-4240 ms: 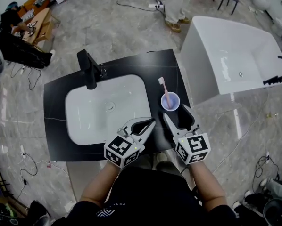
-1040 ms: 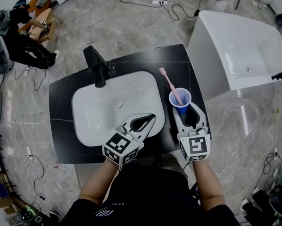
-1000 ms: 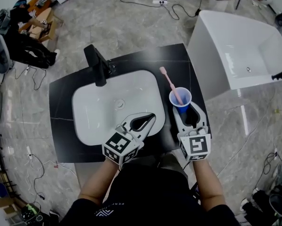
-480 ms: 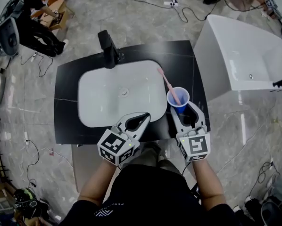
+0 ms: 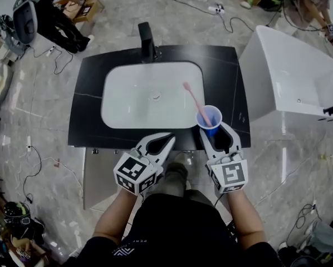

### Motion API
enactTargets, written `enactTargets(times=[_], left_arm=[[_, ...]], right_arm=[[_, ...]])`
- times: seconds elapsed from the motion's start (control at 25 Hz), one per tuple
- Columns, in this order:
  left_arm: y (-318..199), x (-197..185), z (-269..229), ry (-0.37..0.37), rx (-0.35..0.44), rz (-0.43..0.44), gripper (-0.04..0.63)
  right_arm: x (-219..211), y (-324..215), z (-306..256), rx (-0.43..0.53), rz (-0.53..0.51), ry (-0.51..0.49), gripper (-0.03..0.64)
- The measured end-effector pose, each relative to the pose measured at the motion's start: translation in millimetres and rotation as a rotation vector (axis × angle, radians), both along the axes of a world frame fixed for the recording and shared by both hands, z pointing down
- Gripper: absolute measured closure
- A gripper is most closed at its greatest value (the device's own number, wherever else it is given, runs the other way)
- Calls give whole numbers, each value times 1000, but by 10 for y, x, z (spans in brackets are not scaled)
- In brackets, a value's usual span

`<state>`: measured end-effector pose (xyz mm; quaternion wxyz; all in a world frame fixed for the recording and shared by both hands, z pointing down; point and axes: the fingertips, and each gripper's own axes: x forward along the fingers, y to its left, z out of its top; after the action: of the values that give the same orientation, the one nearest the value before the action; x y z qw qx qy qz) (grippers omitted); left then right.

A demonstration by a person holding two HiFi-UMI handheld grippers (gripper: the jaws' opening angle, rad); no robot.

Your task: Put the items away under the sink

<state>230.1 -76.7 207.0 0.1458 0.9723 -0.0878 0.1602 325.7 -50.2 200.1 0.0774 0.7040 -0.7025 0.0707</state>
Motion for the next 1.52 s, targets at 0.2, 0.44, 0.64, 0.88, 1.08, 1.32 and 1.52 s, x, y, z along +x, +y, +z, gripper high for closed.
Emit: enactTargets(times=[0.2,0.44,0.64,0.88,1.08,1.32,1.52], left_arm=[[33,-267,-60,29,4,-56,584],[168,-634,-60,45,9,-132,584],[285,-942,-52,45,10,-203,584],[381,-1370,-61,36,7,-294,584],[304,-1721,-159,50,28,-363,584],[241,-2266,-246,45,49,-404,584],[280,-2868,-258,23,43,-453,584]], right_arm=[[-300,14,-23,4,-53,-5,417],[-681,124,-42,7,-129,-5,417],[-1013,228,-19,1,-207,-7,416],[-1419,295,7,-12,-300,-17,416],[-1794,271,-53,12,-384,-27,416],[-2299,151,-113,39,-439,-41,416],[-2790,136,-84,25,-482,-48,416]])
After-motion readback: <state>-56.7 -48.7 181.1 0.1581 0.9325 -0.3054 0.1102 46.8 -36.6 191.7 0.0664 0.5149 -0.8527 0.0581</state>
